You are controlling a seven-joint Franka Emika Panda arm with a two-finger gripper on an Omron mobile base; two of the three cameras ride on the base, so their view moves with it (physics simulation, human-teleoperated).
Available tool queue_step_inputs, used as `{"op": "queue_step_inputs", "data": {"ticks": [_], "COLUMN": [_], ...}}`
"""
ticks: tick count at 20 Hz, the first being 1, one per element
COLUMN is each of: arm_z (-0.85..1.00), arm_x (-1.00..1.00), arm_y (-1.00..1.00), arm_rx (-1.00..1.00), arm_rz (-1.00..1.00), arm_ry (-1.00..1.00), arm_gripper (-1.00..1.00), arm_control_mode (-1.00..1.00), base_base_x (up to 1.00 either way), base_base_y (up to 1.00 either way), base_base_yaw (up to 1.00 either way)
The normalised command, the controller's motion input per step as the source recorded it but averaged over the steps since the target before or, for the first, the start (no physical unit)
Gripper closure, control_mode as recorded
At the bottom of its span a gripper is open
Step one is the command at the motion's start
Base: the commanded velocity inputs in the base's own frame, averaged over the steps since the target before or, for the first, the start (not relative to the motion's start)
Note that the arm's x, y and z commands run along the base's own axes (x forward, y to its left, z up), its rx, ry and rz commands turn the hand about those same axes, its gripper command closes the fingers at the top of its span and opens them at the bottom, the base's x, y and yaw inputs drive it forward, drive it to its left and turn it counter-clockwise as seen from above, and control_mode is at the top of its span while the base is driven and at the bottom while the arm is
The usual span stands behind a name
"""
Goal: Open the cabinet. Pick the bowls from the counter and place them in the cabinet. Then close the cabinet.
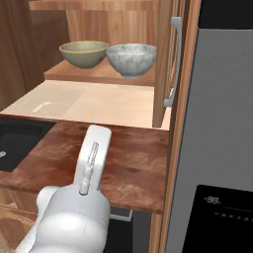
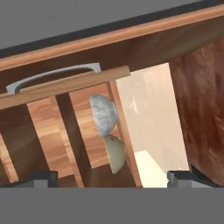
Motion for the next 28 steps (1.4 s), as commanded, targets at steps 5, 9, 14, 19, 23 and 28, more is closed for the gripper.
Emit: {"op": "queue_step_inputs", "data": {"ticks": [5,9,14,19,23,28], "arm_z": [-0.27,-0.01,0.00,-0.01,-0.02,0.00], "arm_x": [0.76,0.76,0.82,0.49,0.28,0.20], "arm_y": [0.00,0.00,-0.05,-0.38,-0.36,-0.15], "arm_rx": [0.00,0.00,0.01,0.03,0.00,0.00], "arm_rz": [0.02,0.00,0.00,0.00,0.00,-0.06], "arm_ry": [-0.06,0.00,0.00,0.00,-0.01,0.00], "arm_gripper": [-1.00,-1.00,-1.00,-1.00,-1.00,-1.00], "arm_control_mode": [-1.00,-1.00,-1.00,-1.00,-1.00,-1.00], "base_base_x": [0.00,0.00,0.00,0.00,0.00,0.00], "base_base_y": [0.00,0.00,0.00,0.00,0.00,0.00], "base_base_yaw": [0.00,0.00,0.00,0.00,0.00,0.00]}}
